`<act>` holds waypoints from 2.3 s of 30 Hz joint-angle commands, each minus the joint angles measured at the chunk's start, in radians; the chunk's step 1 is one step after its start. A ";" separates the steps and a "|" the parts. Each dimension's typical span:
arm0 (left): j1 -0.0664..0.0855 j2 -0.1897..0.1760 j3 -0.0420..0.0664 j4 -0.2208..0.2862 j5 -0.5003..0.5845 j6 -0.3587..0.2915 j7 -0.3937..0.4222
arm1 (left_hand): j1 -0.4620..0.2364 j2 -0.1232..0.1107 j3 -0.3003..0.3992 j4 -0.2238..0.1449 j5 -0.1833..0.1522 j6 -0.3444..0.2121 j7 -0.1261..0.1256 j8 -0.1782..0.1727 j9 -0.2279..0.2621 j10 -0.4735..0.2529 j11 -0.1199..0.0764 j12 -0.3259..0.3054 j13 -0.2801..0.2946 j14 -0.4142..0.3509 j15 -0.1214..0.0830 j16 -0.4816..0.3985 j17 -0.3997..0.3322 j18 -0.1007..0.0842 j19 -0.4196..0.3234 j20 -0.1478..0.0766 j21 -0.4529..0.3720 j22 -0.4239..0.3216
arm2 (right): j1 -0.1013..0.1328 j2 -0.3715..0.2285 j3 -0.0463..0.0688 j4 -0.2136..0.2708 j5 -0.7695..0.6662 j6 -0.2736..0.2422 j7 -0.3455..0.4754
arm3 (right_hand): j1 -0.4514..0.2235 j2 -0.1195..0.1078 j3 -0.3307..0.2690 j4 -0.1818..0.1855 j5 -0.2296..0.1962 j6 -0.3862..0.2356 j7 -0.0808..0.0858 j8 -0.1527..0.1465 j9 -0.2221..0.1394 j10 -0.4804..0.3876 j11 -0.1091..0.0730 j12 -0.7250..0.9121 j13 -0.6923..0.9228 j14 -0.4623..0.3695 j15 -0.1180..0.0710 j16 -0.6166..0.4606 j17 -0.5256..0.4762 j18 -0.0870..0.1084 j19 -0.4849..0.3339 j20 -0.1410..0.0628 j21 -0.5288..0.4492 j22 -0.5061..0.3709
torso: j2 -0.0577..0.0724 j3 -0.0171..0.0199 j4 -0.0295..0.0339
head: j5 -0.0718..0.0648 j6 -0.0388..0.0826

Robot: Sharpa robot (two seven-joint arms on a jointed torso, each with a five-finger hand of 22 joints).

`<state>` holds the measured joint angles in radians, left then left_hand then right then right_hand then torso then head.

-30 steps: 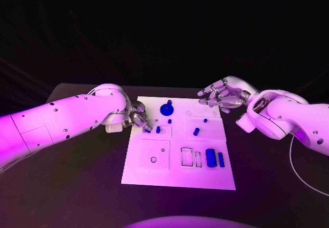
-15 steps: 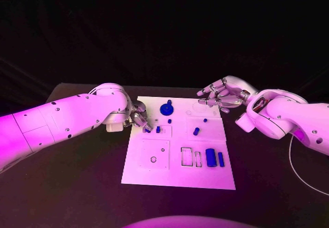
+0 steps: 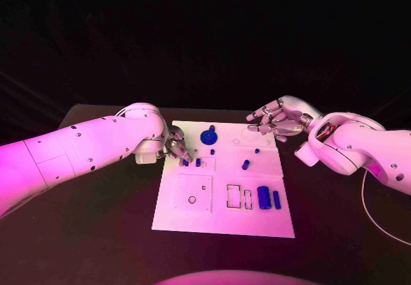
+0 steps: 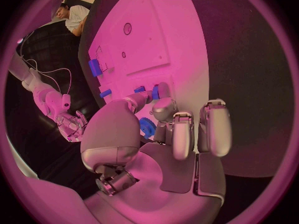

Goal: Assemble the parts on the task board

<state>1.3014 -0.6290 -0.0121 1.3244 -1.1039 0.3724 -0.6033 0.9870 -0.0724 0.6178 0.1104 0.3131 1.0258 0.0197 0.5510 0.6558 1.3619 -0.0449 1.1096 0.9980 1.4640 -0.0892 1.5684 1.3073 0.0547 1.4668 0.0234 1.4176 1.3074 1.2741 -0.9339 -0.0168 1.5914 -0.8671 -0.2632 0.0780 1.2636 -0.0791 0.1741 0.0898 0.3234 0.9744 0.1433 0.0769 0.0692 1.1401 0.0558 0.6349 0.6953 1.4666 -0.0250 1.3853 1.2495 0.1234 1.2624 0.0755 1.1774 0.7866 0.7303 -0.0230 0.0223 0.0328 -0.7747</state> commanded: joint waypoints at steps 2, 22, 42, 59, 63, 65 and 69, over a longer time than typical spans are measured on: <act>-0.009 0.008 -0.006 0.000 0.019 0.044 -0.025 | -0.013 0.001 -0.019 0.010 -0.001 0.003 0.002 -0.005 -0.002 0.004 -0.001 0.005 0.002 0.107 -0.007 0.002 0.263 -0.009 0.025 -0.008 -0.005 0.098 | -0.001 0.000 0.000 0.003 -0.009 0.015 0.002 | 0.004 0.005 0.002 0.004 0.007 0.005 -0.002 0.006 0.000 -0.004 -0.005 -0.004 -0.001 0.043 -0.002 -0.003 -0.001 0.017 -0.008 0.001 -0.006 -0.001 | 0.000 -0.0005 -0.0001 | -0.002 -0.002; -0.009 0.009 -0.006 -0.001 0.018 0.049 -0.036 | -0.037 -0.015 -0.148 0.052 -0.002 0.019 -0.003 -0.012 -0.011 0.008 -0.004 0.009 0.010 0.107 -0.010 0.002 0.263 -0.011 0.029 -0.011 -0.001 0.107 | 0.000 -0.003 0.000 0.003 -0.009 0.018 0.001 | 0.005 0.005 0.002 0.004 0.008 0.005 -0.002 0.006 0.000 -0.004 -0.005 -0.004 -0.002 0.042 -0.002 -0.004 -0.002 0.017 -0.009 0.001 -0.008 -0.004 | 0.000 -0.0016 0.0006 | -0.004 -0.004; -0.008 -0.029 0.008 0.041 0.020 -0.068 -0.015 | -0.010 -0.008 -0.430 0.169 -0.163 0.033 -0.006 -0.021 -0.026 0.011 -0.007 0.000 0.008 0.107 -0.012 0.002 0.263 -0.012 0.034 -0.014 0.001 0.119 | -0.001 0.002 0.000 -0.002 -0.004 0.020 0.007 | -0.007 0.001 -0.009 0.014 0.005 0.005 -0.001 0.006 0.000 -0.003 -0.003 -0.002 -0.002 0.042 -0.001 -0.006 -0.004 0.017 -0.009 0.001 -0.010 -0.007 | 0.000 -0.0006 -0.0002 | -0.004 -0.003; 0.023 -0.102 0.040 0.115 0.056 -0.211 0.129 | 0.036 0.051 -0.559 0.182 -0.181 -0.076 0.030 -0.016 -0.034 -0.160 0.024 -0.219 -0.254 0.099 0.007 -0.016 0.240 0.036 -0.059 0.003 -0.212 -0.061 | -0.001 -0.001 0.000 -0.003 0.001 0.021 0.005 | -0.009 0.001 -0.011 0.016 0.002 0.004 -0.001 0.006 0.000 -0.002 -0.003 -0.001 -0.003 0.043 -0.001 -0.006 -0.003 0.018 -0.010 0.002 -0.012 -0.010 | 0.000 -0.0013 0.0021 | -0.011 0.004; 0.026 -0.093 0.034 0.115 0.044 -0.288 0.254 | 0.193 0.037 -0.552 0.144 -0.163 -0.191 0.088 -0.054 -0.065 -0.335 0.077 -0.335 -0.342 -0.052 0.056 -0.294 -0.060 0.110 -0.284 0.037 -0.649 -0.410 | -0.001 -0.001 0.000 -0.002 0.001 0.020 0.005 | -0.009 0.001 -0.011 0.016 0.002 0.004 -0.001 0.006 0.000 -0.002 -0.003 -0.001 -0.003 0.043 -0.001 -0.006 -0.003 0.018 -0.010 0.002 -0.012 -0.010 | 0.000 -0.0021 0.0019 | -0.012 0.005; 0.026 -0.085 0.027 0.114 0.021 -0.329 0.314 | 0.289 0.036 -0.528 0.118 -0.161 -0.234 0.114 -0.078 -0.090 -0.410 0.105 -0.390 -0.381 -0.163 0.078 -0.460 -0.219 0.116 -0.340 0.055 -0.741 -0.471 | -0.001 0.000 0.000 -0.002 0.001 0.020 0.005 | -0.010 0.001 -0.012 0.017 0.002 0.005 -0.001 0.006 0.000 -0.002 -0.003 -0.001 -0.003 0.042 -0.001 -0.006 -0.004 0.018 -0.010 0.002 -0.012 -0.010 | 0.000 -0.0021 0.0013 | -0.011 0.007; 0.016 -0.063 0.007 0.110 -0.061 -0.434 0.462 | 0.495 0.005 -0.406 0.054 -0.187 -0.251 0.144 -0.178 -0.206 -0.516 0.153 -0.575 -0.543 -0.383 0.118 -0.753 -0.486 0.125 -0.419 0.091 -0.876 -0.558 | -0.001 0.000 0.000 -0.003 -0.003 0.019 0.005 | -0.005 0.004 -0.010 0.016 0.003 0.005 -0.002 0.006 0.000 -0.003 -0.004 -0.001 -0.003 0.043 -0.001 -0.006 -0.004 0.018 -0.010 0.002 -0.013 -0.012 | 0.001 -0.0031 0.0004 | -0.016 0.013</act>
<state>1.3219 -0.6993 -0.0033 1.4351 -1.0872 0.0666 -0.3301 1.4624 -0.0587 0.1973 0.1688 0.1310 0.7722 0.1593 0.3904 0.4674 0.8517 0.0969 0.5591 0.4779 1.0990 0.0247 0.8379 0.8418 0.1634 1.0568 0.1109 0.5588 0.7613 1.2741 -0.9343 -0.0169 1.5886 -0.8658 -0.2537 0.0784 1.2636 -0.0791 0.1630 0.1009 0.3274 0.9744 0.1433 0.0769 0.0692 1.1403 0.0560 0.6348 0.6934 1.4666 -0.0250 1.3854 1.2469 0.1233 1.2588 0.0791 1.1692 0.7759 0.7304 -0.0247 0.0239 0.0198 -0.7647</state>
